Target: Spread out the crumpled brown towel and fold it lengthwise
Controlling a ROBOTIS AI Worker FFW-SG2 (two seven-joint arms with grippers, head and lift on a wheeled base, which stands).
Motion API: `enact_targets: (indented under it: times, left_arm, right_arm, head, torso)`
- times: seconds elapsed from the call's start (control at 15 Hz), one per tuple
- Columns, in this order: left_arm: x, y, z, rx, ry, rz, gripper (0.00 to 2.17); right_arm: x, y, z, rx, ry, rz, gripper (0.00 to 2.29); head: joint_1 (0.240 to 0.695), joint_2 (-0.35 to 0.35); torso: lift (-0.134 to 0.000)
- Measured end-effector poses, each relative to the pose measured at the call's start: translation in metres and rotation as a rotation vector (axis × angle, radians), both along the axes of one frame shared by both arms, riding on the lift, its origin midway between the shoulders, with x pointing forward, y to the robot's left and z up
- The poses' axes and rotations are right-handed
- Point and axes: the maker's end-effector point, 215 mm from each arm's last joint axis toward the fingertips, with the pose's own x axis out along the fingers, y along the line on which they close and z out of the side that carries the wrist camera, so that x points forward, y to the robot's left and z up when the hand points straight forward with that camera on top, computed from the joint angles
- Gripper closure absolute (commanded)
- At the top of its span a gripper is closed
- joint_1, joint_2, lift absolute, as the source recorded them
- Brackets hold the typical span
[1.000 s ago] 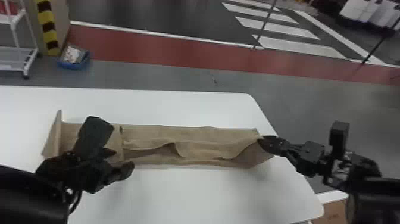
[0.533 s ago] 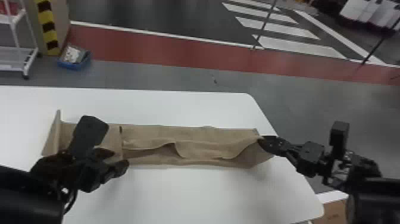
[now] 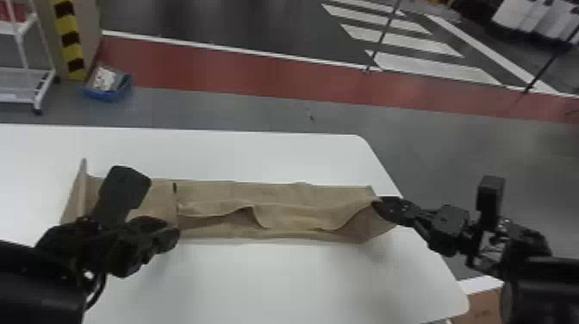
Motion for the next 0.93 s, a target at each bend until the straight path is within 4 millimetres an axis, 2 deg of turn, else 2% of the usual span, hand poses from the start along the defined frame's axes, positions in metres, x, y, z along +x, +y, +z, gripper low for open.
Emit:
enact_targets:
  times: [0.33,0.4,0.47,0.73,0.93]
  left_arm:
    - [0.001,0.005,0.0,-0.001,0.004,0.002,1.2]
    - [-0.001,0.006,0.0,-0.003,0.004,0.001,0.92]
    - [-0.003,0.006,0.0,-0.006,0.005,-0.003,0.74]
    - [-0.012,-0.004,-0.004,0.001,0.013,-0.034,0.74]
    - [-0.011,-0.005,-0.006,0.007,0.019,-0.037,0.75]
  right_arm:
    - [0.0,0.001,-0.001,0.005,0.003,-0.002,1.31]
    - [0.0,0.001,-0.001,0.007,0.004,-0.002,1.31]
    - [0.0,0.002,-0.001,0.008,0.003,-0.003,1.31]
    - [0.0,0.002,-0.001,0.01,0.005,-0.005,1.31]
    - [0.0,0.001,-0.001,0.011,0.007,-0.006,1.31]
  head:
    - [0.695,-0.35]
    - [0.695,-0.35]
    - [0.695,-0.35]
    - [0.695,-0.35]
    - [0.695,-0.35]
  torso:
    - [-0.124]
    - [-0.124]
    - [-0.124]
    - [-0.124]
    - [-0.124]
